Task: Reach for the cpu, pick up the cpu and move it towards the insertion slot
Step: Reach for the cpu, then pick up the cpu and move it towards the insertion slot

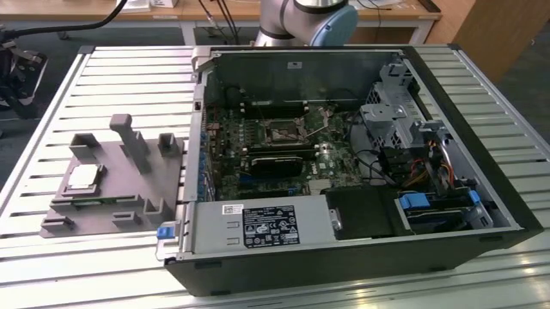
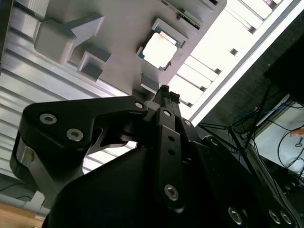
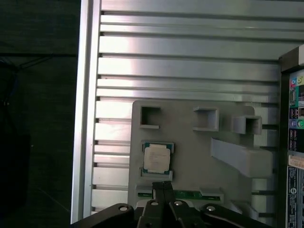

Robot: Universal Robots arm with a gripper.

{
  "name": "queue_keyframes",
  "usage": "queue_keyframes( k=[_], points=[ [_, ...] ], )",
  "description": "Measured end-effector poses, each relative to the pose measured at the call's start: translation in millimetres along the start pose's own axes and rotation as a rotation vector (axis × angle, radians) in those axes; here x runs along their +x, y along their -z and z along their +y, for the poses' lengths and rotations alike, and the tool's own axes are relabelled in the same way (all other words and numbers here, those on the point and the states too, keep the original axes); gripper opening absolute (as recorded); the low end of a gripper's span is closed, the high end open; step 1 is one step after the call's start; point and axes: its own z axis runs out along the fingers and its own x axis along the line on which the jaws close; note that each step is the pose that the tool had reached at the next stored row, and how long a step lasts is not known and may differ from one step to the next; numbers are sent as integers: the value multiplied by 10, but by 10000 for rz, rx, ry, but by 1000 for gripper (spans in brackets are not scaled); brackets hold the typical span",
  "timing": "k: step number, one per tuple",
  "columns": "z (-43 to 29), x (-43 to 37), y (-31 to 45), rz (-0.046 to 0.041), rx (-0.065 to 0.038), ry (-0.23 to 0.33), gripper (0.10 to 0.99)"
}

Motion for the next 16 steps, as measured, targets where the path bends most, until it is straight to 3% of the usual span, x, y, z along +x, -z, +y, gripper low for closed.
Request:
queue_keyframes(
  k=[5, 7, 9, 10, 12, 15, 16],
  points=[
    [-7, 5, -33, 9, -8, 1, 114],
    [-10, 7, -61, 7, -9, -2, 165],
    [-13, 8, -98, 7, -8, 0, 290],
    [-14, 7, -116, 7, -8, 0, 290],
    [-15, 7, -153, 6, -8, 1, 408],
    [-17, 7, -208, 7, -8, 0, 467],
    [-18, 7, -226, 6, -9, 0, 525]
  ],
)
